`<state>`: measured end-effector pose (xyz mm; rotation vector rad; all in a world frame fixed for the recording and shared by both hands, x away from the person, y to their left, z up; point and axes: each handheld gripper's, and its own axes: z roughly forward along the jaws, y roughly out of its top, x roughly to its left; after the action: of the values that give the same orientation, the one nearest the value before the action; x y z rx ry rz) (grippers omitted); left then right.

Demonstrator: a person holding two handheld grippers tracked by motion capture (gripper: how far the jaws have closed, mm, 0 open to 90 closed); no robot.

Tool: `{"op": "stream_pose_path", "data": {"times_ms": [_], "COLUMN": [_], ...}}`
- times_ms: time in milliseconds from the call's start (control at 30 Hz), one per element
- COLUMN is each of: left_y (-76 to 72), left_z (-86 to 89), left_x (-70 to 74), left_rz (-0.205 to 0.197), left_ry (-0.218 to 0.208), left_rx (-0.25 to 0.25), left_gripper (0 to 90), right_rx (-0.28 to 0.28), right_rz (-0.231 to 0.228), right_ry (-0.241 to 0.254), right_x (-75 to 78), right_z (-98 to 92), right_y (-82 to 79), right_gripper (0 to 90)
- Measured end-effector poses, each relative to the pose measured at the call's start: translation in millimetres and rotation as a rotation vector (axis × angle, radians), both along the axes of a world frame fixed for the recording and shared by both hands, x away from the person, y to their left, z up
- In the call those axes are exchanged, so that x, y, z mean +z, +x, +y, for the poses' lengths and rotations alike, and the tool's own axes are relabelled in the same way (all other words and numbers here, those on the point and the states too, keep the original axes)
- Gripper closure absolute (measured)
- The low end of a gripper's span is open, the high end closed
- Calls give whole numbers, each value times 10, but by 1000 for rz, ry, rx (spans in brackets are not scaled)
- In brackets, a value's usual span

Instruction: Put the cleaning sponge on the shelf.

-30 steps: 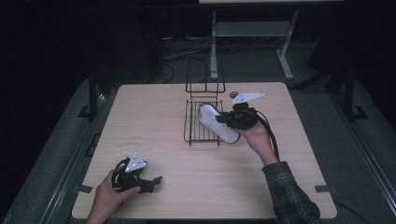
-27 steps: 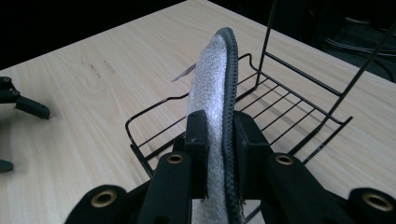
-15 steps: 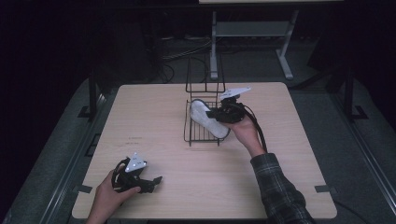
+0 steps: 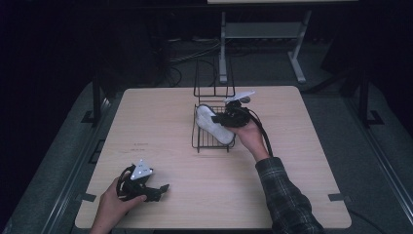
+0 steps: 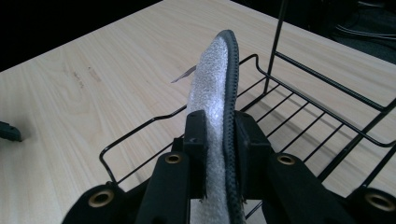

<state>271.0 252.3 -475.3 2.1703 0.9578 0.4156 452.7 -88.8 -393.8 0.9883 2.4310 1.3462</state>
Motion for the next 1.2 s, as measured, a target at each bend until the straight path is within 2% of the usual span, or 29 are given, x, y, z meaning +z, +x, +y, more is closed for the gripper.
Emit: {"op": "stream_pose_path", "data": {"times_ms": [200, 600, 800, 833, 867, 933, 967, 1200], "left_y": [0, 0, 0, -1, -1, 0, -1, -1], "left_z": [0, 0, 0, -2, -1, 1, 0, 0], "left_x": [1, 1, 1, 0, 1, 2, 1, 1], "left_rz": [1, 1, 1, 1, 1, 1, 1, 1], "left_ry": [1, 1, 1, -1, -1, 3, 1, 1], "left_rx": [1, 1, 0, 2, 1, -1, 1, 1], "left_gripper": [125, 125, 125, 125, 125, 125, 125, 125], "right_rx": [-28, -65, -85, -104, -104, -106, -107, -114], "right_rz": [19, 11, 9, 10, 10, 5, 13, 7], "right_ry": [-14, -25, -51, -74, -74, -116, -120, -118], "right_x": [-62, -164, -205, -218, -218, -261, -279, -283], "right_z": [-39, -106, -131, -127, -127, -109, -109, -124], "right_y": [68, 162, 196, 199, 199, 212, 219, 218], "right_gripper": [740, 679, 622, 601, 601, 596, 623, 621]}}
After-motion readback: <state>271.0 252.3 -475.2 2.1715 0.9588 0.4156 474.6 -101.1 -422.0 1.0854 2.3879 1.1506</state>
